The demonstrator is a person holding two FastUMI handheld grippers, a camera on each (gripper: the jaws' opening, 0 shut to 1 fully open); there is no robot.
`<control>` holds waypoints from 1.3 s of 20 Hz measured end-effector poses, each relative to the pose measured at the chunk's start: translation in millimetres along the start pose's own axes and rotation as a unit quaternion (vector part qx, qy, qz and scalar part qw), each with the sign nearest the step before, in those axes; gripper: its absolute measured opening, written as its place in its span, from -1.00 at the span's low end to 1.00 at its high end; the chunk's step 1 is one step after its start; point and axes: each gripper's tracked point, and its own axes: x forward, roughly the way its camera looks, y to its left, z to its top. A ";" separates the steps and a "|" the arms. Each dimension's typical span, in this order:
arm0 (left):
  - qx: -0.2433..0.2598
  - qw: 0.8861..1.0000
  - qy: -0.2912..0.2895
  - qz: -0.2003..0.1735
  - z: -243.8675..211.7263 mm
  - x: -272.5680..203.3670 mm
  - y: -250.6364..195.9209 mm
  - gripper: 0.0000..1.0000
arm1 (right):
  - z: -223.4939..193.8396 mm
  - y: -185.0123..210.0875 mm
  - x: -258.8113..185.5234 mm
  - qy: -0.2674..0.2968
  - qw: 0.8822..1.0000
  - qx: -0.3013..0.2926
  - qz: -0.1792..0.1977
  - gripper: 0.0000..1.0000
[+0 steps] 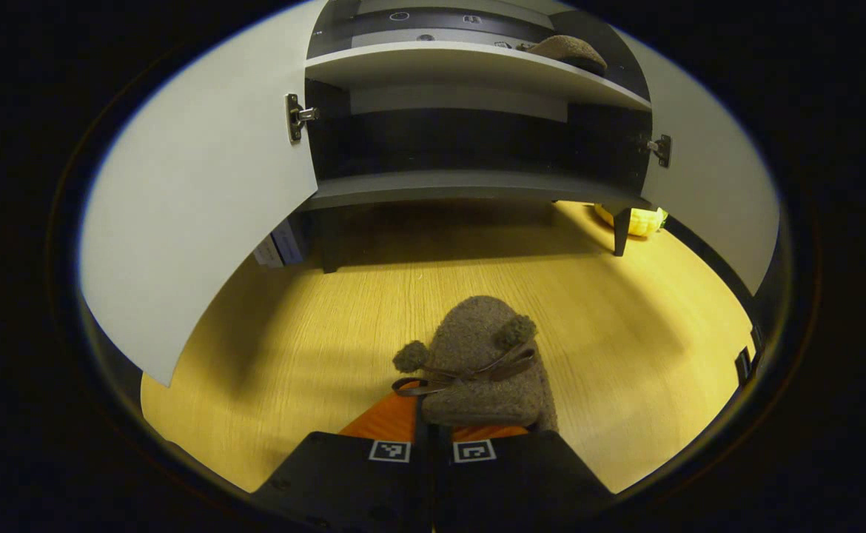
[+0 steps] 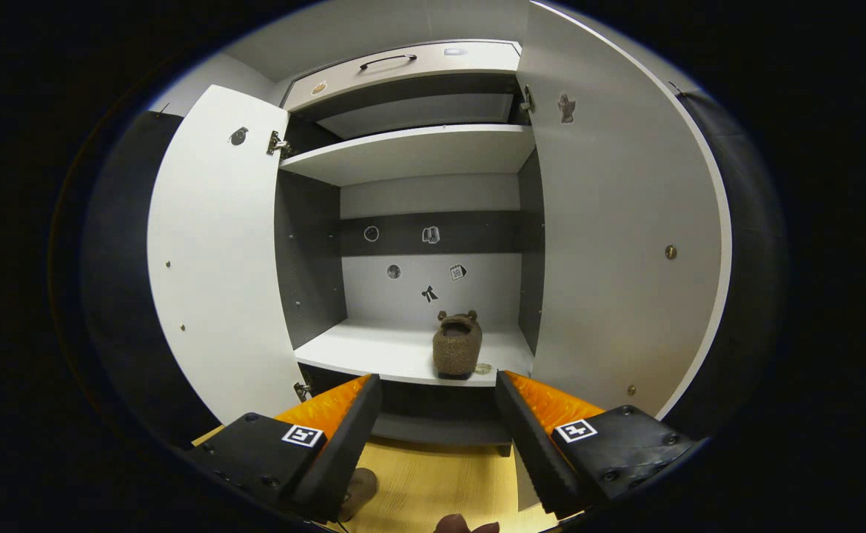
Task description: Grab one shoe with the right hand and put it into the shoe cabinet, grab the other shoe with the left hand and put it into the shoe cabinet; then close the right door with the right hand and the left door with the left hand.
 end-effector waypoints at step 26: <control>-0.011 0.988 -0.150 0.041 421.9 -122.4 0.9 -0.88 | 19.3 -27.7 -38.4 -0.031 0.999 0.018 -0.018 0.97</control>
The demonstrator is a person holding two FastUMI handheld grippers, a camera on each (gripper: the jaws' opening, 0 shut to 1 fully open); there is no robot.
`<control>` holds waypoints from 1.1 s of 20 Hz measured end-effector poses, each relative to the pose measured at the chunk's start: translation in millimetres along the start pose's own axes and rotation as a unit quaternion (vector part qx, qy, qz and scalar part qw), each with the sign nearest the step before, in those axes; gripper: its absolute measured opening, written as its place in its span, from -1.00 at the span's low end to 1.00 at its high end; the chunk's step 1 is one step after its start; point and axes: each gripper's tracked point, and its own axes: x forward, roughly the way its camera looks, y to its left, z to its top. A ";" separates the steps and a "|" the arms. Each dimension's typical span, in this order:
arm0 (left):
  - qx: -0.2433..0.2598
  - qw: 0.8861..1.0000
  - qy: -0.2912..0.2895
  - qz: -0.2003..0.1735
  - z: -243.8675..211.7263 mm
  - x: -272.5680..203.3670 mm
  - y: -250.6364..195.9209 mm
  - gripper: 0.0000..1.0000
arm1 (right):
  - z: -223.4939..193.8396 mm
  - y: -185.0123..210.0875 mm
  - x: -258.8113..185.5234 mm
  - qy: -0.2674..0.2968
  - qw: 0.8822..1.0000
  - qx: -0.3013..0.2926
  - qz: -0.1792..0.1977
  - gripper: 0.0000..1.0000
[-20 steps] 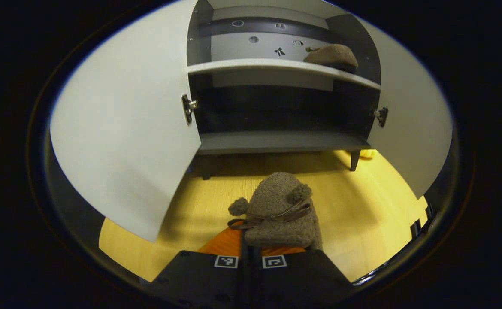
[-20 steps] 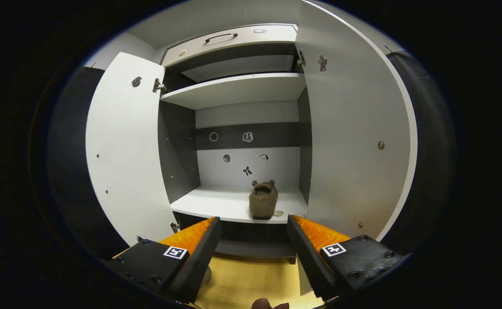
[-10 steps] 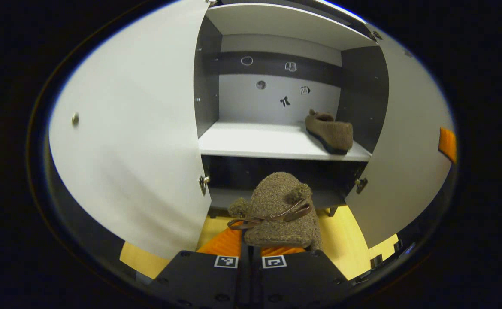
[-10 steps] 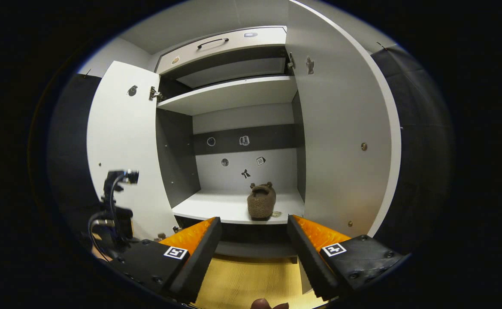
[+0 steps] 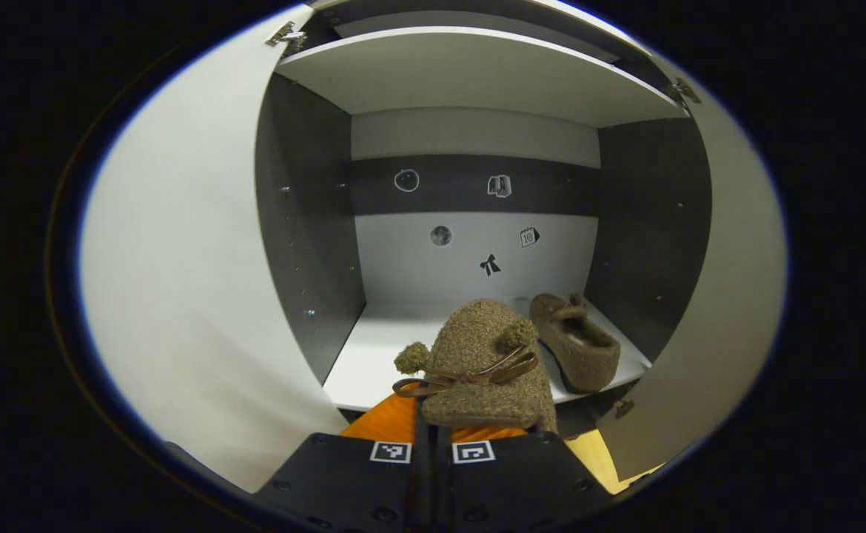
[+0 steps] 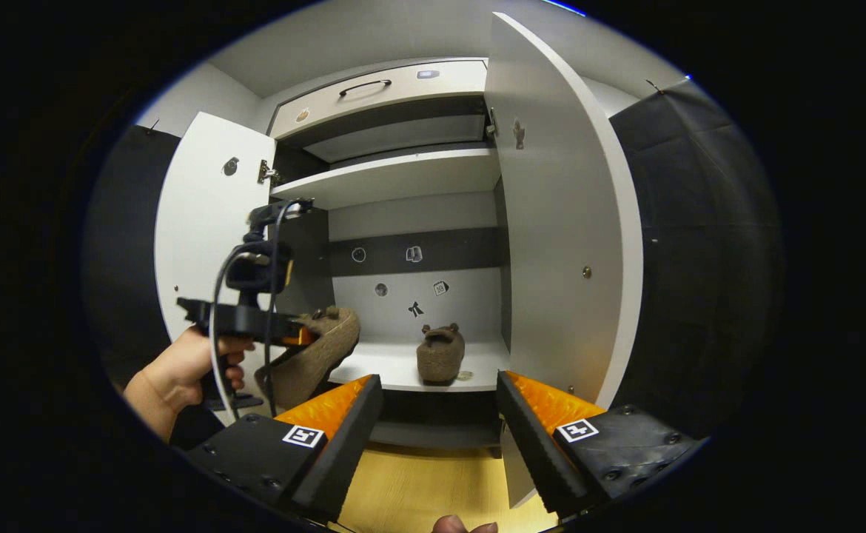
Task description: Grab one shoe with the right hand and put it into the shoe cabinet, grab the other shoe with the left hand and put it into the shoe cabinet; then close the right door with the right hand and the left door with the left hand.
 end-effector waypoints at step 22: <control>0.066 0.988 0.135 0.042 -9.8 200.7 5.0 -0.64 | 11.6 -38.3 -19.9 -0.017 0.999 0.000 -0.038 0.92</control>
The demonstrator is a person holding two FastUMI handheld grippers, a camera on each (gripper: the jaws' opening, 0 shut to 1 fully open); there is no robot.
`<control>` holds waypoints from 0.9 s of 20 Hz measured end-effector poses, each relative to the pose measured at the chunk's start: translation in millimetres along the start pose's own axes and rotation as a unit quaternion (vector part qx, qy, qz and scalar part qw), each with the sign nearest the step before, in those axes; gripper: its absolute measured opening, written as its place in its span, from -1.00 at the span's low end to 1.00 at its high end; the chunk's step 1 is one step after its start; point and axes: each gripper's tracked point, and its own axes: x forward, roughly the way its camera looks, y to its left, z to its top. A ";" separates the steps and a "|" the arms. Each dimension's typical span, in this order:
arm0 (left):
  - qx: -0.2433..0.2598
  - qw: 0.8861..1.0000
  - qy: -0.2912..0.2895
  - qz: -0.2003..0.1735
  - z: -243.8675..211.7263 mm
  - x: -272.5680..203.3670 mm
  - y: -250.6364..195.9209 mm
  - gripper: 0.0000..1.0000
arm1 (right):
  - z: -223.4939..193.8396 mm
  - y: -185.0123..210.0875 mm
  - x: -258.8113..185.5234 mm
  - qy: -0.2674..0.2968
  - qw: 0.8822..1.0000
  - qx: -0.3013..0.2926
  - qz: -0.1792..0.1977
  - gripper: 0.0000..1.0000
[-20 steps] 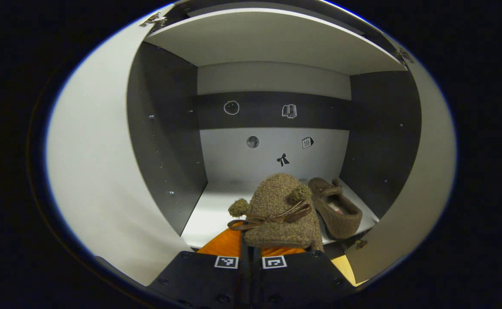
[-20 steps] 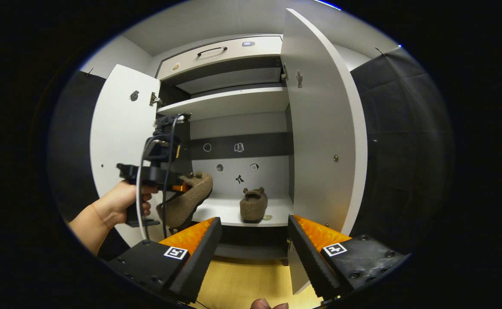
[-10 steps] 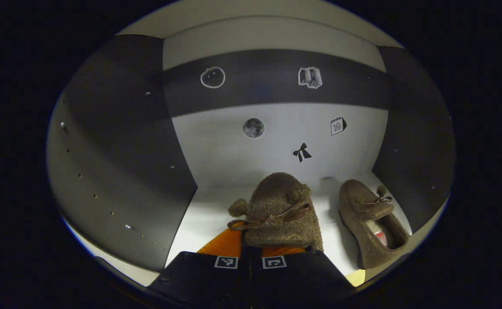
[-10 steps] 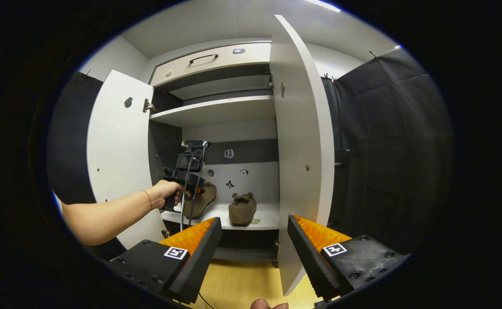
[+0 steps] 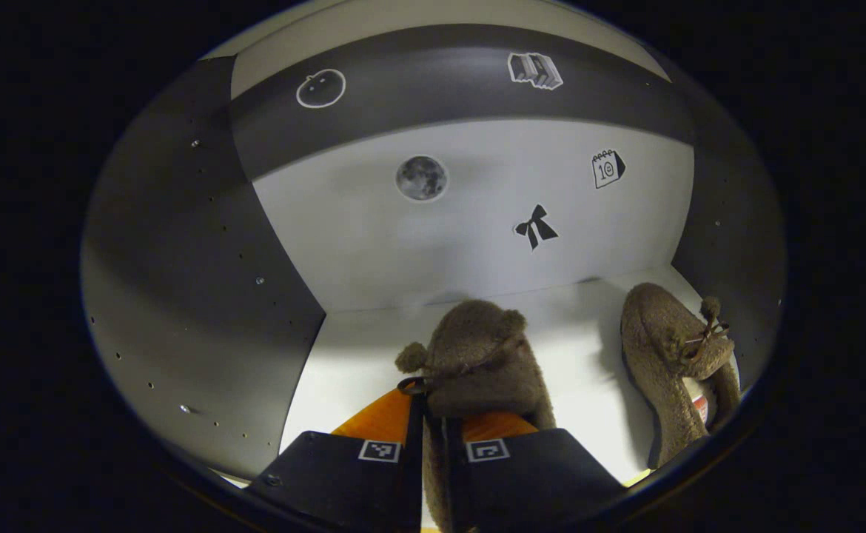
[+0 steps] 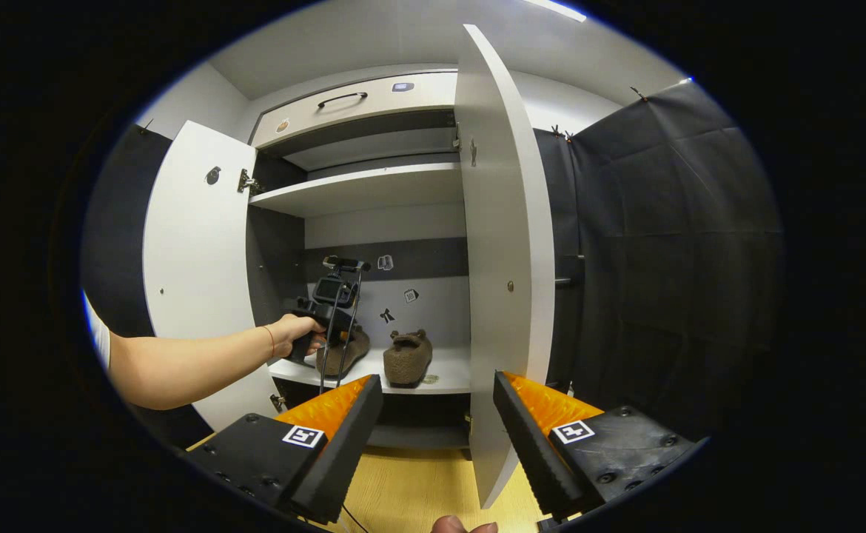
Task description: Grab one shoe with the right hand and put it into the shoe cabinet, grab the other shoe with the left hand and put it into the shoe cabinet; then close the right door with the right hand and the left door with the left hand.
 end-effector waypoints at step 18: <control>-0.043 0.960 -0.259 -0.094 -9.0 -240.2 -21.7 0.91 | 23.1 -4.9 -29.8 -0.001 0.999 0.032 0.009 0.95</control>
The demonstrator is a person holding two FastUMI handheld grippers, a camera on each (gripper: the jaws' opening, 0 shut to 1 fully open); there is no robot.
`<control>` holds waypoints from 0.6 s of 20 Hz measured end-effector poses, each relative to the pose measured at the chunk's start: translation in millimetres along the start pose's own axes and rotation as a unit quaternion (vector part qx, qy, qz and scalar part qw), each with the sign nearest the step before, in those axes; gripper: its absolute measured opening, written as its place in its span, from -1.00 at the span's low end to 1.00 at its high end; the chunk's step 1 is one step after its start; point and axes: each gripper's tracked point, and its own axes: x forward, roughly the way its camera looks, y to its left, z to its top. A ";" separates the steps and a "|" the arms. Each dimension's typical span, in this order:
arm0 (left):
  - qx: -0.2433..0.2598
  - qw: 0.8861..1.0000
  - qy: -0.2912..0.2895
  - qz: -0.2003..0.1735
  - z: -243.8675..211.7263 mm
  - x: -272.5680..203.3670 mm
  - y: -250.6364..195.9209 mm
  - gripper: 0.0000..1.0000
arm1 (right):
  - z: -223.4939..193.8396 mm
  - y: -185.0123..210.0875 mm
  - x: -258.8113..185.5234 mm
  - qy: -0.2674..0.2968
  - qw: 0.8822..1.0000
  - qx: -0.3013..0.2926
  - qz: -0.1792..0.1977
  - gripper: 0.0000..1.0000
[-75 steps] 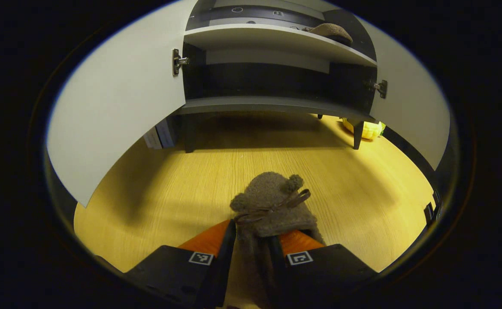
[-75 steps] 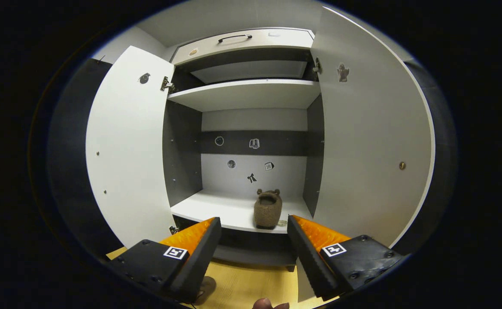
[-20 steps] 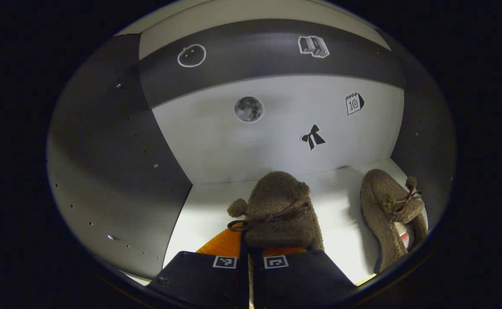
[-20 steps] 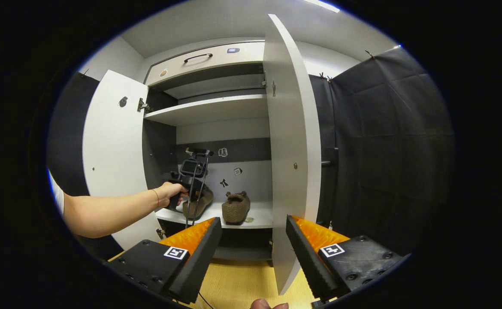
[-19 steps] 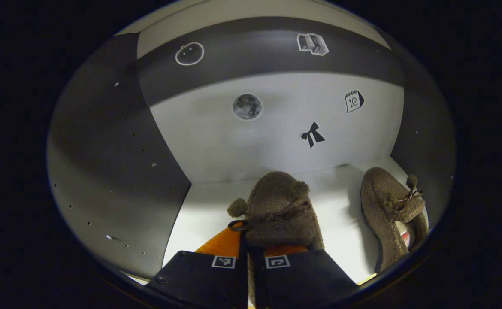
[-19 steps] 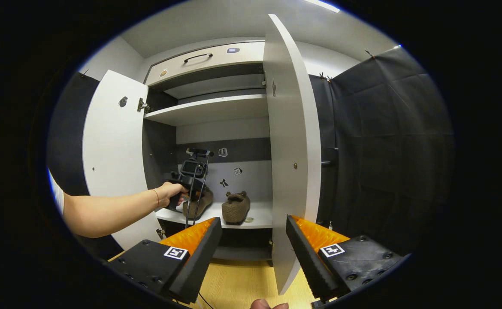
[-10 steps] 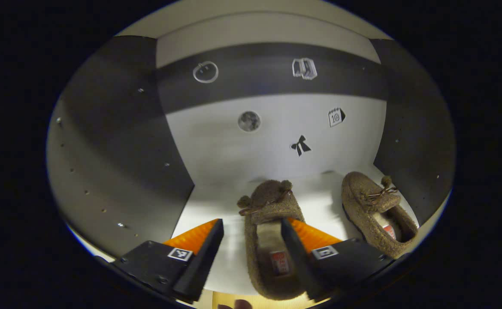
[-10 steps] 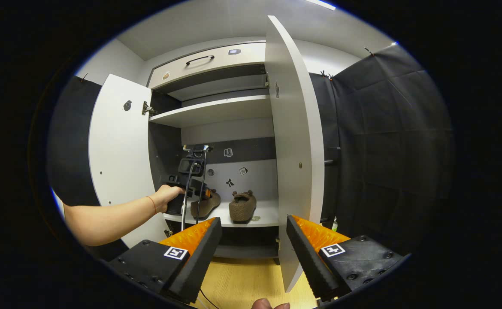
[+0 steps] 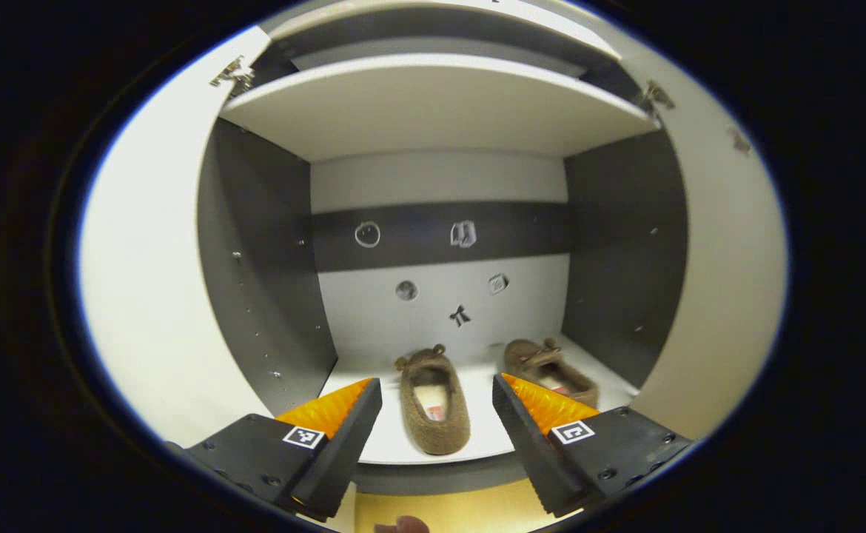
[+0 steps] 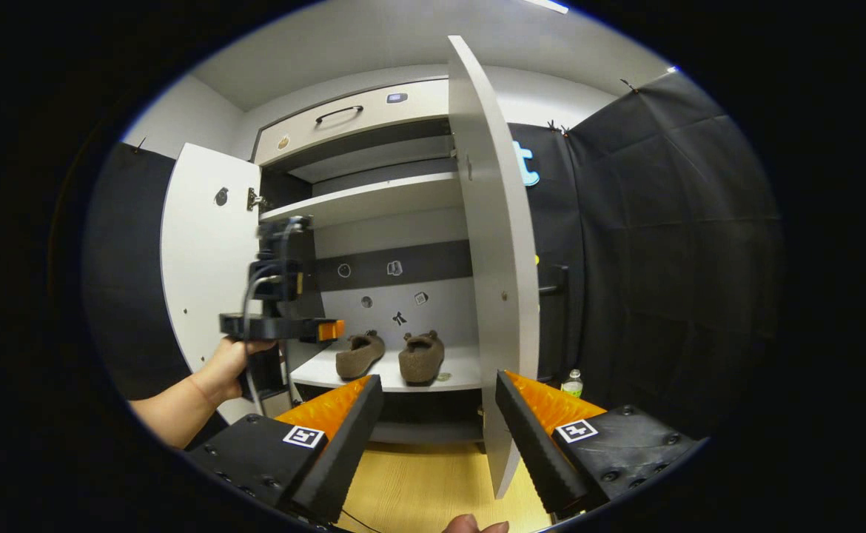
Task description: Grab one shoe with the right hand and put it into the shoe cabinet, grab the other shoe with the left hand and put it into the shoe cabinet; then close the right door with the right hand and the left door with the left hand.
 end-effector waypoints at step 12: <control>-0.005 0.998 -0.067 0.012 4.9 -151.8 -21.7 0.94 | 41.2 -114.4 -0.2 -0.040 0.994 -0.007 -0.103 0.95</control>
